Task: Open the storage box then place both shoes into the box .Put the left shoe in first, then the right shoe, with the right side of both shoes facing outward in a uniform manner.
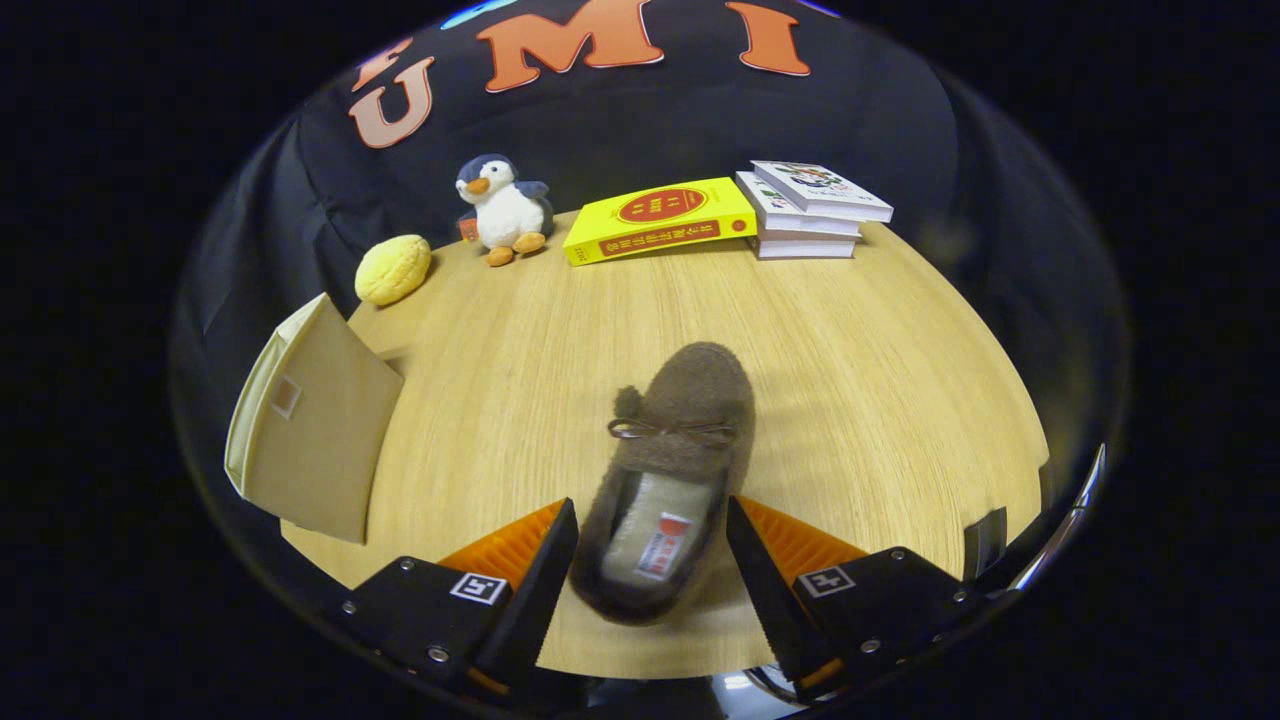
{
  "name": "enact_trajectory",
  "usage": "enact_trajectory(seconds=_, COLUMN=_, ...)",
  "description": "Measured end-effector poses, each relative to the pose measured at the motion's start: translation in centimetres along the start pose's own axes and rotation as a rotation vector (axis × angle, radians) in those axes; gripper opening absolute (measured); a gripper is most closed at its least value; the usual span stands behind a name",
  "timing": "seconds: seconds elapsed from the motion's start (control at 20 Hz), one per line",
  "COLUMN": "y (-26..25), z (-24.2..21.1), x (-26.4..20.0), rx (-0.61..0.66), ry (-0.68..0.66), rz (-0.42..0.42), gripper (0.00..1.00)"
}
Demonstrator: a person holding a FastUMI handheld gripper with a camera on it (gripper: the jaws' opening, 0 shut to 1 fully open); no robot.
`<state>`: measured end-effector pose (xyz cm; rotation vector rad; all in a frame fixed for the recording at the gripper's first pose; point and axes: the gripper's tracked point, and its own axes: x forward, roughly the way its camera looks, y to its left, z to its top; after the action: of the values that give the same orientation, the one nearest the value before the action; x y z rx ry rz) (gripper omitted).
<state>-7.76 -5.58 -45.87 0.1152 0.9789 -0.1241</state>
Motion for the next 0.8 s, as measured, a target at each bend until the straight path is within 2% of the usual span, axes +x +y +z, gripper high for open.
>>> enact_trajectory(seconds=0.05, y=-1.2, z=-0.6, x=0.9, rx=-0.017, ry=0.014, rz=-0.033, gripper=0.88)
enact_trajectory(seconds=0.2, y=-2.2, z=-0.4, x=3.4, rx=-0.007, ry=-0.013, rz=-0.039, gripper=0.81)
enact_trajectory(seconds=0.3, y=-3.3, z=0.6, x=4.8, rx=-0.032, ry=-0.053, rz=-0.075, gripper=0.73)
enact_trajectory(seconds=0.4, y=-3.4, z=1.4, x=6.1, rx=-0.038, ry=-0.080, rz=-0.079, gripper=0.61)
enact_trajectory(seconds=0.65, y=-3.1, z=2.0, x=6.7, rx=-0.085, ry=-0.102, rz=-0.100, gripper=0.19)
enact_trajectory(seconds=0.8, y=-3.4, z=2.2, x=6.8, rx=-0.068, ry=-0.074, rz=-0.082, gripper=0.09)
